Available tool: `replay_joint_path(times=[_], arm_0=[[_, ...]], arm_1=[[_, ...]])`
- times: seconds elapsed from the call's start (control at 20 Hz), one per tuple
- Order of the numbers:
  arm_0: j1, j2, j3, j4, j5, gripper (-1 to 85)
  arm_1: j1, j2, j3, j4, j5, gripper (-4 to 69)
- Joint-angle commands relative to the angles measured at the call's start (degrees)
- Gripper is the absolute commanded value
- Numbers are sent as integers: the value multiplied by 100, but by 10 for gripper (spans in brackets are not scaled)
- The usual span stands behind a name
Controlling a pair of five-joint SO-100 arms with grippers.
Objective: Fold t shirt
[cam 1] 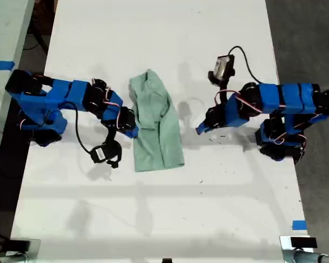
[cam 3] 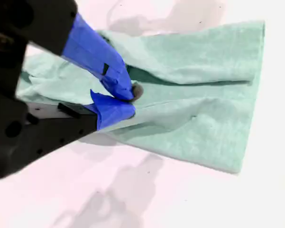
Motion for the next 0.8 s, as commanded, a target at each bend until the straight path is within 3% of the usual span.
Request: replay_joint_path(times=[0.0,0.15,0.45,0.5,0.6,0.75], arm_0=[[580,-809,-1090,62,-448,231],[958,-1459,-1081,105,-809,251],[853,-2452,-1274,176,-1143,222],[817,-2558,-1318,105,-1125,205],[844,-2681,-1424,-123,-1116,17],[940,-2689,-1424,-334,-1046,-3]], arm_1=[[-378,-1239,-1151,-387,-246,210],[-554,-2250,-1433,-844,-334,210],[-694,-3437,-2320,-861,-360,234],[-703,-3524,-2417,-853,-378,238],[-765,-3647,-2531,-853,-378,245],[-914,-3806,-2610,-879,-272,256]])
